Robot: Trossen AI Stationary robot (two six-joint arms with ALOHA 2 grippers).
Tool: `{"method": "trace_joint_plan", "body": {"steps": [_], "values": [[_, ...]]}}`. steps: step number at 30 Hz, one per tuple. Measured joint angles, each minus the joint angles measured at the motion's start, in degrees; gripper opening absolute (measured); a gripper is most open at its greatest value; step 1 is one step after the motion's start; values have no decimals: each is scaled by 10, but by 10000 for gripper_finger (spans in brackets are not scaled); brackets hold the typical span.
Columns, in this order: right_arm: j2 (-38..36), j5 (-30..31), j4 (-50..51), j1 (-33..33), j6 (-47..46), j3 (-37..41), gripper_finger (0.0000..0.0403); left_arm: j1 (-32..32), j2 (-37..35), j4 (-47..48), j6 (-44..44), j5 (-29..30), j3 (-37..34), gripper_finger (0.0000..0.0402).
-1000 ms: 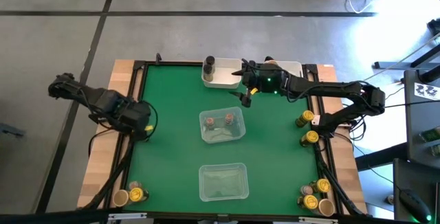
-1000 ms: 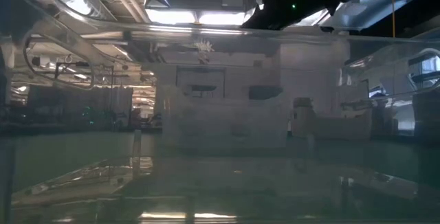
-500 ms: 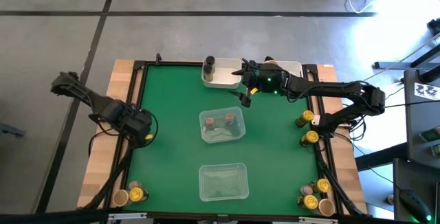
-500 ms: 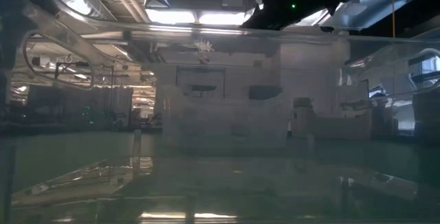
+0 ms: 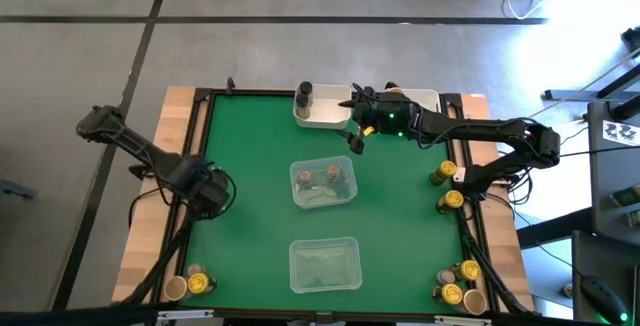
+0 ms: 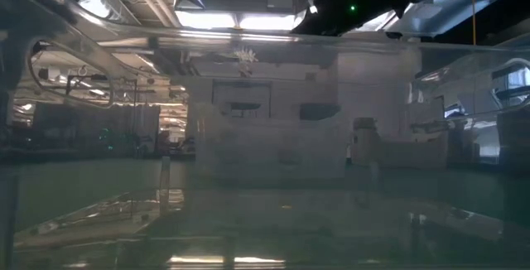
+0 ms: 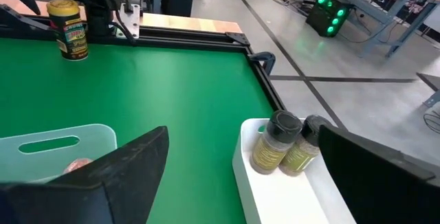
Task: Sort spices by type
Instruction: Put the middle left yellow seasoning bottle into the bottom transparent bin
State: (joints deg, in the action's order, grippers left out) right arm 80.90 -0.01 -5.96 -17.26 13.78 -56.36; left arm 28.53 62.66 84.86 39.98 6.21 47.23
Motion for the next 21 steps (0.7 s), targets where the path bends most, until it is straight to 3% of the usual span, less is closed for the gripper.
{"method": "trace_joint_plan", "body": {"steps": [13,21], "values": [[0,0,0,0,0,0,372,0,90,-30,-65,-11,-13,354],[0,0,0,0,0,0,372,0,110,-29,-93,-12,-18,308]]}}
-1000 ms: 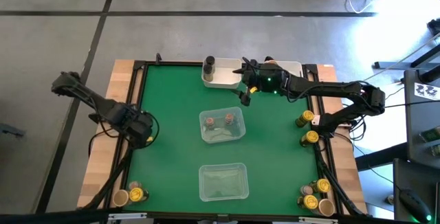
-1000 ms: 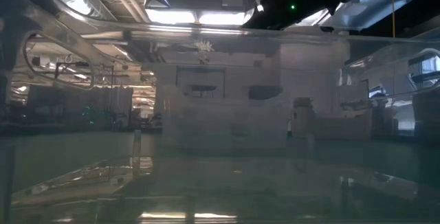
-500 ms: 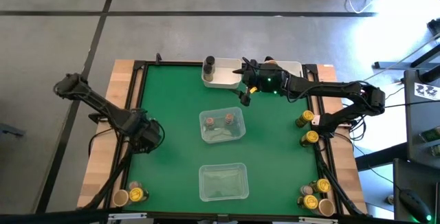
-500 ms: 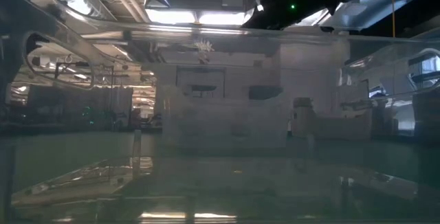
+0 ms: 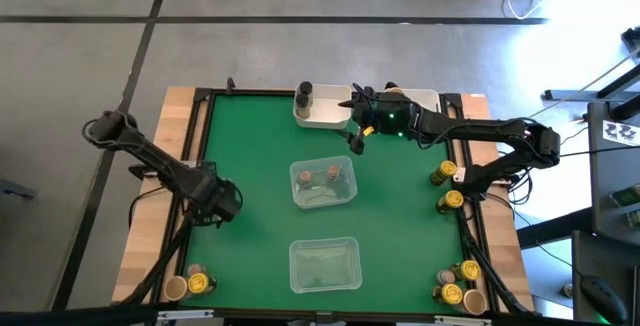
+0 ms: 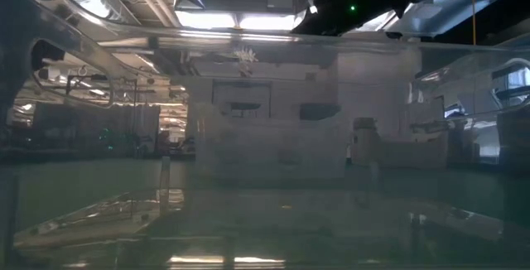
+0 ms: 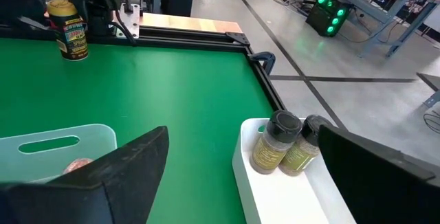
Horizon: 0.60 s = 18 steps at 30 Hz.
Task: Sort spices by type
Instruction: Put the middle left yellow seasoning bottle into the bottom transparent bin
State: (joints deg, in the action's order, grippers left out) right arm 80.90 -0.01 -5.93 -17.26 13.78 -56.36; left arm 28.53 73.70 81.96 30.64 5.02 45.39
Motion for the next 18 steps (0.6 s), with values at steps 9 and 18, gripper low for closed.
{"method": "trace_joint_plan", "body": {"steps": [9,18], "values": [[0,0,0,0,0,0,372,0,0,3,-34,-2,-5,227],[0,0,1,0,-1,0,372,-1,0,-1,-36,9,-6,183]]}}
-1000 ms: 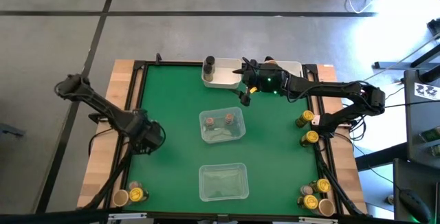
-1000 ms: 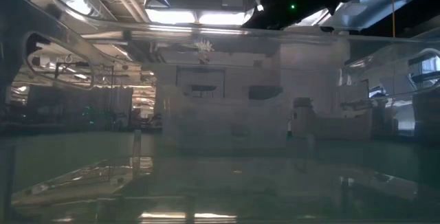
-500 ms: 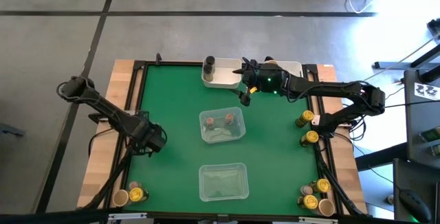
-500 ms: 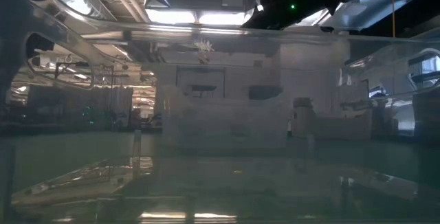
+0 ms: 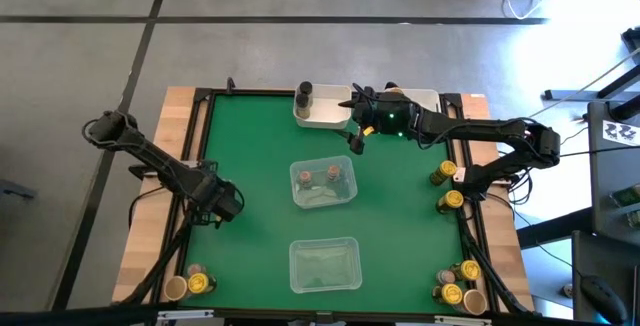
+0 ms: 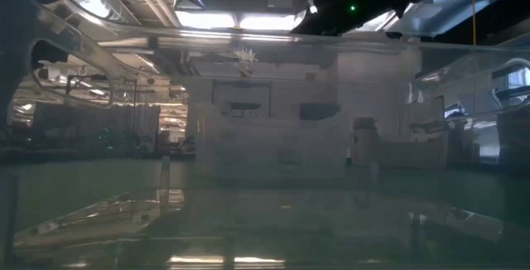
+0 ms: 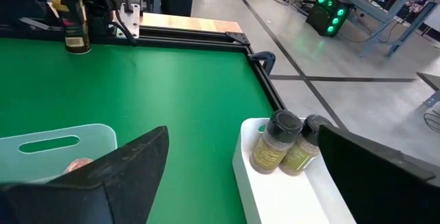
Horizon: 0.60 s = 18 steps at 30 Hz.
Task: Sort spices by type
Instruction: Put the middle left yellow seasoning bottle into the bottom transparent bin
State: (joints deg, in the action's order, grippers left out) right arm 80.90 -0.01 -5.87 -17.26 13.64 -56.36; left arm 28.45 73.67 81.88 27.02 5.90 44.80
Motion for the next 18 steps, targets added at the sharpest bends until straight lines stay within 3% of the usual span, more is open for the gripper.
{"method": "trace_joint_plan", "body": {"steps": [11,14,18], "values": [[0,0,1,0,-4,0,372,0,0,-1,4,0,6,122],[0,0,1,0,-13,0,372,-1,0,-1,1,-1,6,127],[0,0,0,0,-14,0,372,-1,0,0,8,-2,10,163]]}}
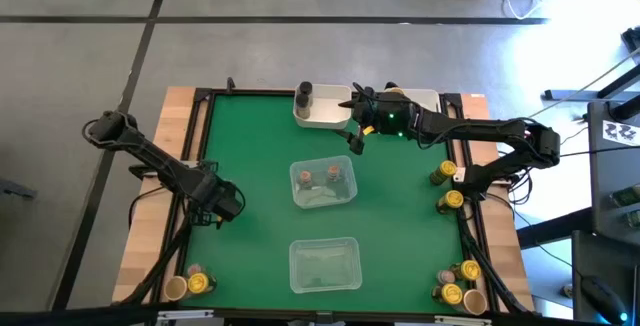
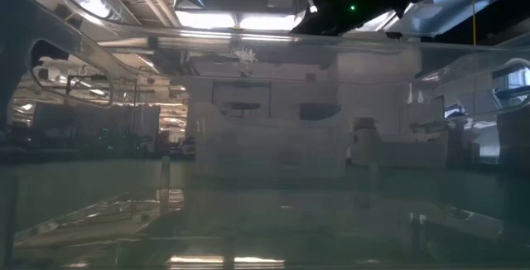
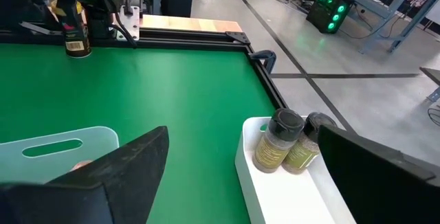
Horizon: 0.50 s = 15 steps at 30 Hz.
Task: Sort spices by type
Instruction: Put the middle left yellow seasoning bottle into the bottom transparent bin
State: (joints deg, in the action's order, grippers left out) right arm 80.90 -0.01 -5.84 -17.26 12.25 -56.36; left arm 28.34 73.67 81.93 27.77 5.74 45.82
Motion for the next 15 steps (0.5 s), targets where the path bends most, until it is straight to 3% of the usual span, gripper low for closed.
{"method": "trace_joint_plan", "body": {"steps": [9,15], "values": [[0,0,0,0,0,0,372,0,0,-15,-17,26,47,268],[0,0,-1,0,0,0,372,-17,0,58,13,33,87,282]]}}
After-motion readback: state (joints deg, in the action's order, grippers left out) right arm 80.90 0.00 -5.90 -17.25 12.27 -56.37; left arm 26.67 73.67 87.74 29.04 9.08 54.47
